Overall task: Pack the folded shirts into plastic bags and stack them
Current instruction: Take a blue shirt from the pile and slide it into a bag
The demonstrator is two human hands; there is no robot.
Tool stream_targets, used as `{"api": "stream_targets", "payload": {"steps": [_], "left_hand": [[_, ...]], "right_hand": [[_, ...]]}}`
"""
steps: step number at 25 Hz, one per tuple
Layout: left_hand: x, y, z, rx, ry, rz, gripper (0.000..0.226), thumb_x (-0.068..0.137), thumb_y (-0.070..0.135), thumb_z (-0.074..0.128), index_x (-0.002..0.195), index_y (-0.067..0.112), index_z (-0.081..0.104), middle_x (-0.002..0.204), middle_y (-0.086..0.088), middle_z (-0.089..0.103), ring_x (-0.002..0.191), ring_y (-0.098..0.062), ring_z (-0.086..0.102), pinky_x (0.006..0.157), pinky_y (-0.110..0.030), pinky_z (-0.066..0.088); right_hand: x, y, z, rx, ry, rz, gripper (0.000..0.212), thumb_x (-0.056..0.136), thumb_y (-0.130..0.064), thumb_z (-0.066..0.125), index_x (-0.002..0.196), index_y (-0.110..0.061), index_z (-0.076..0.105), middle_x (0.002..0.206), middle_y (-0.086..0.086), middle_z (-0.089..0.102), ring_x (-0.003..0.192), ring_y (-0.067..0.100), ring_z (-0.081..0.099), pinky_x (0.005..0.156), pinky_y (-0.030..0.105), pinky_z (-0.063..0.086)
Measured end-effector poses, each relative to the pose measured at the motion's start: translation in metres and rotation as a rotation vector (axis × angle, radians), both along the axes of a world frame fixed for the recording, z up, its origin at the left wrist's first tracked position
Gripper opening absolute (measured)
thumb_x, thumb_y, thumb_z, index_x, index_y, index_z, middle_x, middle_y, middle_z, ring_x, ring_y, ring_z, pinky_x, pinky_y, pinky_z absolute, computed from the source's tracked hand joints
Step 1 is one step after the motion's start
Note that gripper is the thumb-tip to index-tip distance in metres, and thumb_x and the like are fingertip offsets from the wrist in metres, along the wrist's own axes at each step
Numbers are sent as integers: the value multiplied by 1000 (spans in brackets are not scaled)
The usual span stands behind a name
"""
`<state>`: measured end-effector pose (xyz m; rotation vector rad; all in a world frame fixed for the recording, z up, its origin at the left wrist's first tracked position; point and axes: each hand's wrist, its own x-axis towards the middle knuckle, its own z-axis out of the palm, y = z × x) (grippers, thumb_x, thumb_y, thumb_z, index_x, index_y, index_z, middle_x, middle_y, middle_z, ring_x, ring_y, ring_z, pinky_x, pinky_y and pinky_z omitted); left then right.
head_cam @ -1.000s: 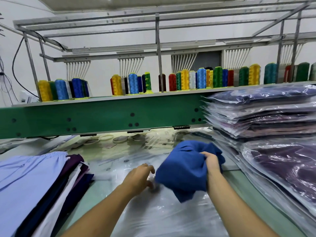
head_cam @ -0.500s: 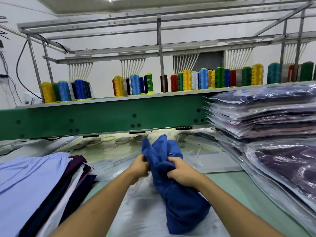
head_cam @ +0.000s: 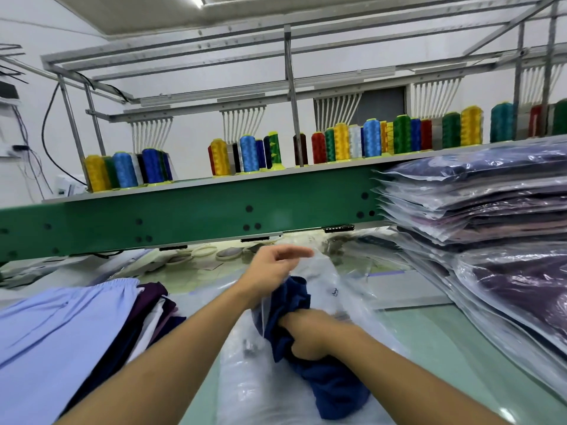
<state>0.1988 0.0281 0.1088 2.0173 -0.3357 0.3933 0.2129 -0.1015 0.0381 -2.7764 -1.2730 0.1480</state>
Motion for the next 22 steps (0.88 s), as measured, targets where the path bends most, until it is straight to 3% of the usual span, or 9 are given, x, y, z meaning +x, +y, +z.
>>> {"api": "stream_targets", "payload": {"steps": [2, 4, 6, 9, 11, 14, 17, 19, 22], "left_hand": [[-8, -18, 7, 249, -100, -78, 30, 98, -1, 57, 111, 17, 77, 112, 9, 76, 98, 6, 67, 83, -8, 48], [-12, -27, 6, 558, -204, -82, 28, 97, 6, 63, 116, 25, 70, 114, 13, 74, 103, 5, 65, 81, -10, 47], [-14, -21, 4, 793, -344, 65, 31, 96, 23, 66, 122, 35, 56, 117, 17, 71, 100, -2, 64, 75, -23, 50], [-18, 5, -1, 822, -354, 246, 29, 95, 44, 64, 119, 29, 56, 109, 10, 68, 101, -15, 61, 81, -35, 50], [-23, 15, -10, 917, -281, 306, 23, 97, 47, 59, 108, 27, 59, 101, 8, 64, 96, -21, 62, 75, -37, 49], [-29, 1, -20, 992, -384, 418, 22, 101, 44, 51, 107, 25, 61, 103, 3, 62, 85, -32, 63, 64, -40, 49], [-27, -39, -15, 951, -443, 326, 22, 101, 36, 54, 103, 21, 70, 101, -1, 62, 82, -35, 64, 62, -43, 49], [-30, -62, -11, 918, -471, 193, 19, 99, 28, 58, 103, 21, 76, 99, -2, 63, 83, -33, 65, 63, -42, 50], [-37, -61, -11, 824, -558, 161, 23, 97, 23, 59, 114, 26, 73, 106, 5, 67, 94, -20, 61, 67, -36, 50]], "right_hand": [[6, 11, 3, -40, -18, -9, 30, 90, -26, 53, 119, -25, 58, 120, 8, 61, 105, 32, 59, 85, 42, 52], [15, 18, 9, 37, 12, -104, 38, 94, -26, 48, 131, -21, 54, 132, 12, 56, 118, 36, 55, 95, 45, 49], [24, 16, 17, 194, 43, -221, 40, 98, -17, 39, 137, -9, 47, 137, 19, 51, 124, 37, 50, 101, 44, 43], [33, -2, 25, 504, 157, -343, 36, 90, -3, 41, 119, -9, 61, 119, 15, 64, 114, 32, 58, 92, 37, 49], [32, -13, 25, 575, 168, -403, 34, 86, -4, 43, 110, -14, 65, 115, 11, 67, 109, 29, 61, 92, 36, 51], [26, -8, 19, 362, 95, -365, 42, 92, -14, 42, 132, -12, 56, 132, 15, 61, 119, 33, 57, 99, 39, 48], [14, -2, 13, 259, -23, -242, 42, 100, -24, 47, 140, -12, 51, 146, 17, 50, 132, 33, 48, 107, 38, 39], [6, -11, 13, 358, 15, -211, 48, 101, -27, 53, 144, -7, 47, 154, 14, 43, 143, 26, 38, 112, 25, 27], [6, -22, 24, 470, 71, -294, 49, 102, -20, 47, 142, 9, 41, 151, 24, 43, 141, 32, 41, 96, 4, 30]]}}
